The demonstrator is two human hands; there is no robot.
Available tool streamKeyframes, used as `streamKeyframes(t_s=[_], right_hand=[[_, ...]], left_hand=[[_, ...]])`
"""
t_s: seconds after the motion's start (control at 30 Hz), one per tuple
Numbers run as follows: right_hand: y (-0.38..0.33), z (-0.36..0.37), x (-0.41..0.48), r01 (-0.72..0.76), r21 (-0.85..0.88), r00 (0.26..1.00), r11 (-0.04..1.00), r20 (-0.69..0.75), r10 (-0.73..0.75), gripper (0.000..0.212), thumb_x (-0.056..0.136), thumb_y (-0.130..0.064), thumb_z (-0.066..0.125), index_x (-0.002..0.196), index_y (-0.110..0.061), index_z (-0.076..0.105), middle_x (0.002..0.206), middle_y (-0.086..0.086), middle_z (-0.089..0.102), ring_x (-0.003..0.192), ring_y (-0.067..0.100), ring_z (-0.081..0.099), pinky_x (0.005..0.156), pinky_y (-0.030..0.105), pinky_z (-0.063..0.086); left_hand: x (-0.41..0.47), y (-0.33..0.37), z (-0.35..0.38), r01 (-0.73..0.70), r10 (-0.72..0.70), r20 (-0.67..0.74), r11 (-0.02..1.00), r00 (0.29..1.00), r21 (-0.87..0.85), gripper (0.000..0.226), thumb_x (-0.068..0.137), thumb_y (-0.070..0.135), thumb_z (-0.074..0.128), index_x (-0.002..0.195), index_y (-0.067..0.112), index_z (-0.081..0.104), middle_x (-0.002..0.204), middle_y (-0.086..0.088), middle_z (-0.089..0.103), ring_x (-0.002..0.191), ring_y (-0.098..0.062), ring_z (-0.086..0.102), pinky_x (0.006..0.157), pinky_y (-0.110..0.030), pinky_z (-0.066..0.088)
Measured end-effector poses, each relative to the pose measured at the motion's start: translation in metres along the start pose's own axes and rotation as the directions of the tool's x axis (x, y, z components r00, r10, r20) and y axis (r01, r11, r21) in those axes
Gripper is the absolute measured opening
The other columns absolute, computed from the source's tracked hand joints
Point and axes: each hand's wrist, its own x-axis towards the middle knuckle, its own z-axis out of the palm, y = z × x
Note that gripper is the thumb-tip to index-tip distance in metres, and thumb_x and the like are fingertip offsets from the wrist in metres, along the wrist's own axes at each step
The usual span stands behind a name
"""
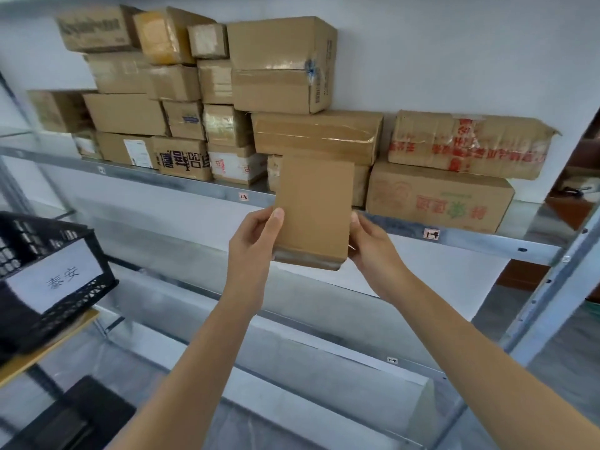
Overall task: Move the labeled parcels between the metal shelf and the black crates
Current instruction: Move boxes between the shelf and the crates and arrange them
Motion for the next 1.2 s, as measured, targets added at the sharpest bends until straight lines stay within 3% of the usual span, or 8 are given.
streamKeyframes(t_s=[0.23,0.43,0.6,0.7,0.8,0.93,1.03,1.2], right_hand=[[0.028,0.073,0.026,-0.094,0.061,0.987,0.994,0.138,0.084,0.031,0.103,-0.035,0.048,0.123,-0.016,0.063,0.105,0.005,0.070,0.092,0.021,0.065,0.083,0.033,0.058],[0.046,0.155,0.042,-0.162,0.004,0.950,0.987,0.270,0.155,0.082,0.069,-0.074,0.063,0.136,-0.028,0.054,0.133,-0.005,0.063,0.117,0.015,0.063,0.099,0.041,0.055],[0.060,0.217,0.058,-0.199,-0.036,0.924,0.979,0.327,0.199,0.072,0.084,-0.072,0.044,0.144,-0.032,0.048,0.137,-0.006,0.060,0.119,0.016,0.063,0.099,0.044,0.055],[0.070,0.251,0.067,-0.240,0.009,0.899,0.971,0.379,0.218,0.038,0.107,-0.041,0.038,0.132,-0.026,0.062,0.123,0.005,0.069,0.095,0.017,0.073,0.076,0.034,0.061],[0.085,0.283,0.075,-0.268,0.031,0.853,0.963,0.472,0.222,0.031,0.107,-0.023,0.044,0.131,-0.023,0.063,0.130,0.010,0.067,0.116,0.033,0.066,0.096,0.050,0.056],[0.097,0.332,0.074,-0.371,0.062,0.694,0.927,0.682,0.232,0.040,0.106,-0.032,0.044,0.141,-0.016,0.056,0.140,0.015,0.060,0.127,0.034,0.058,0.098,0.043,0.053],[0.105,0.363,0.072,-0.406,0.037,0.644,0.913,0.720,0.258,0.042,0.102,-0.033,0.052,0.139,-0.015,0.058,0.141,0.016,0.059,0.123,0.033,0.059,0.097,0.043,0.052],[0.115,0.412,0.071,-0.370,-0.037,0.684,0.928,0.665,0.299,0.053,0.100,-0.047,0.047,0.136,-0.011,0.060,0.134,0.017,0.064,0.119,0.035,0.062,0.103,0.047,0.051]], left_hand=[[0.014,-0.006,-0.094,-0.060,0.061,-0.054,0.998,0.997,0.025,0.012,0.098,0.029,0.059,0.102,0.024,0.069,0.107,0.011,0.069,0.092,-0.002,0.060,0.077,-0.028,0.046],[0.022,-0.005,-0.168,-0.145,0.167,-0.189,0.981,0.968,0.126,0.036,0.100,0.017,0.056,0.132,0.033,0.051,0.134,0.007,0.059,0.119,-0.007,0.058,0.091,-0.026,0.052],[0.027,0.003,-0.222,-0.071,0.164,-0.307,0.954,0.937,0.292,0.021,0.101,0.024,0.055,0.118,0.030,0.067,0.113,0.010,0.067,0.089,0.000,0.064,0.068,-0.013,0.049],[0.026,0.011,-0.251,0.029,0.081,-0.335,0.950,0.939,0.312,0.036,0.097,0.037,0.059,0.133,0.032,0.060,0.121,0.007,0.065,0.106,-0.013,0.063,0.082,-0.021,0.053],[0.022,0.018,-0.274,0.118,-0.049,-0.256,0.958,0.965,0.262,0.078,0.080,0.060,0.068,0.149,0.036,0.039,0.145,0.004,0.048,0.127,-0.017,0.053,0.104,-0.037,0.048],[0.018,0.022,-0.311,0.139,-0.103,-0.167,0.966,0.981,0.218,0.100,0.076,0.060,0.073,0.156,0.036,0.018,0.151,0.009,0.039,0.128,-0.007,0.052,0.099,-0.026,0.050],[0.016,0.023,-0.348,0.129,-0.113,-0.138,0.985,0.984,0.112,0.092,0.073,0.056,0.075,0.152,0.038,0.030,0.140,0.010,0.056,0.115,-0.006,0.063,0.096,-0.031,0.053],[0.011,0.021,-0.405,0.040,-0.035,-0.155,0.999,0.987,0.027,0.049,0.090,0.045,0.065,0.136,0.037,0.053,0.127,0.007,0.067,0.116,-0.015,0.064,0.092,-0.033,0.054]])
